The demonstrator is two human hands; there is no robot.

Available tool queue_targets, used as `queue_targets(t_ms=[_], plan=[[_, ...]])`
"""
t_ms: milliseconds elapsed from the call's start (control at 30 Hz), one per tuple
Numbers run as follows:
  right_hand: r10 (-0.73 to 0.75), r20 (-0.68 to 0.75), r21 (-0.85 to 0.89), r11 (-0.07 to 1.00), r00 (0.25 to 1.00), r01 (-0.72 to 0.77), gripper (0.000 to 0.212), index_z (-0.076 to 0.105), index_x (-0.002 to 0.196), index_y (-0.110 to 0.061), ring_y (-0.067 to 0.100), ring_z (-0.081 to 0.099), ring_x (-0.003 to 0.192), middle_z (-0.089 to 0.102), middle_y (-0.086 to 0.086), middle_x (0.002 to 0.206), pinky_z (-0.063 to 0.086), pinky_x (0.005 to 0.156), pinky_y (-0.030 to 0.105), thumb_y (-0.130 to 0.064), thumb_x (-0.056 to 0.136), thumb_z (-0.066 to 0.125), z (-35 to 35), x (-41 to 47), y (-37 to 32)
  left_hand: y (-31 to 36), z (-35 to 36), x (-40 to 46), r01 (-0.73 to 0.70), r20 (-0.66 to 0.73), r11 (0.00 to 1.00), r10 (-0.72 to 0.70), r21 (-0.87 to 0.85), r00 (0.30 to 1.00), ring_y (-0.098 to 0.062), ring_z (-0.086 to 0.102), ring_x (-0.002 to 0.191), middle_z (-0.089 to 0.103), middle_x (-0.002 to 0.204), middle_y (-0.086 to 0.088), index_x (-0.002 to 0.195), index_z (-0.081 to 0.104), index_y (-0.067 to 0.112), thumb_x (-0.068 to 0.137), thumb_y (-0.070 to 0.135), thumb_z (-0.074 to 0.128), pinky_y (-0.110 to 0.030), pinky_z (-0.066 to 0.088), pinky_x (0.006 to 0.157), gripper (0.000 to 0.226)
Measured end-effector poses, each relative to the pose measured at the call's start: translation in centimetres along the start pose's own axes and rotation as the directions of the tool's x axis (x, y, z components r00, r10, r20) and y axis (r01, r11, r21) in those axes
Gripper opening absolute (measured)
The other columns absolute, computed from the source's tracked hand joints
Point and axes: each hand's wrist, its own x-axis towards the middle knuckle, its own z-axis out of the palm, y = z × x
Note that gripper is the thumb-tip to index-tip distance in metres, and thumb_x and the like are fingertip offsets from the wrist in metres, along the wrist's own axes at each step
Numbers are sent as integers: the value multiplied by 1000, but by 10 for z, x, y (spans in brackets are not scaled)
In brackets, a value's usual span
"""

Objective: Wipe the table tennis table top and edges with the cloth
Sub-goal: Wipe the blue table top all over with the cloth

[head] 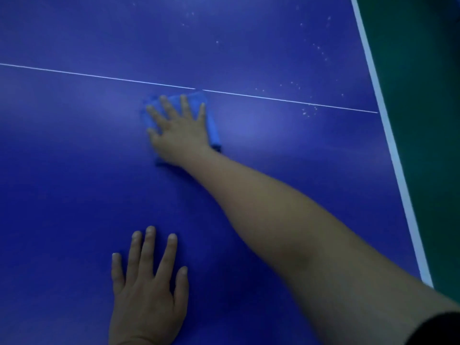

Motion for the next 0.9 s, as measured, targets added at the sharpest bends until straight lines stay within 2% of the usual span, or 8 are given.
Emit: queue_targets(t_ms=[133,367,433,500,600,667,767,900], plan=[[347,-98,2,937,933,-348,62,9,160,-40,32,0,155,2,-9,169,-1,117,69,-57,102,27,-17,-11,141,1,0,-1,-2,-5,1000,2,-28,1000,-31,19,152,28,163,-12,151,38,23,96,52,32,-52,-1,123,63],[810,-85,170,586,581,-792,62,11,160,-37,35,-4,155,2,-6,170,-2,117,70,-56,101,18,-43,-100,316,-1,0,-1,1,32,1000,-1,-21,999,-29,14,154,24,165,-9,154,31,25,101,58,17,-51,-3,123,63],[800,-101,175,599,591,-781,63,11,161,-36,37,-3,155,2,-5,170,-1,117,70,-56,102,20,-39,-94,297,-1,0,-1,0,24,1000,0,-27,1000,-29,15,154,24,165,-9,153,35,24,98,54,29,-51,-3,123,63],[693,-128,125,721,709,-682,63,9,161,-37,36,-2,155,1,-6,170,0,117,70,-56,103,22,-31,-79,255,-2,0,-1,0,19,1000,1,-25,1000,-29,15,154,25,164,-10,152,37,24,94,51,35,-51,-3,123,65],[320,-117,-37,945,940,-326,61,10,160,-39,31,-3,156,1,-9,169,-2,119,66,-55,104,25,-13,-68,168,-2,0,0,-2,24,1000,2,-14,1000,-30,16,153,25,164,-11,152,37,24,93,51,36,-51,-3,123,66],[102,-33,-74,992,994,-104,59,11,159,-41,27,-5,156,1,-11,169,-4,120,63,-57,104,23,-6,-73,145,-2,0,0,1,22,1000,-1,-8,1000,-30,16,153,26,164,-11,152,38,23,92,50,37,-49,-4,123,65],[217,-108,-75,971,970,-225,60,15,160,-39,28,3,156,8,-9,169,2,120,64,-55,103,26,-17,-77,213,-1,-1,0,17,36,1000,-16,-12,999,-30,16,153,26,164,-11,152,39,23,92,51,36,-48,-6,123,66],[702,-113,147,712,703,-687,60,13,161,-35,34,3,155,6,-4,170,3,120,66,-50,104,25,-43,-111,341,0,0,0,25,34,1000,-24,-6,999,-30,16,153,26,164,-10,151,39,23,92,51,36,-48,-6,123,65]])
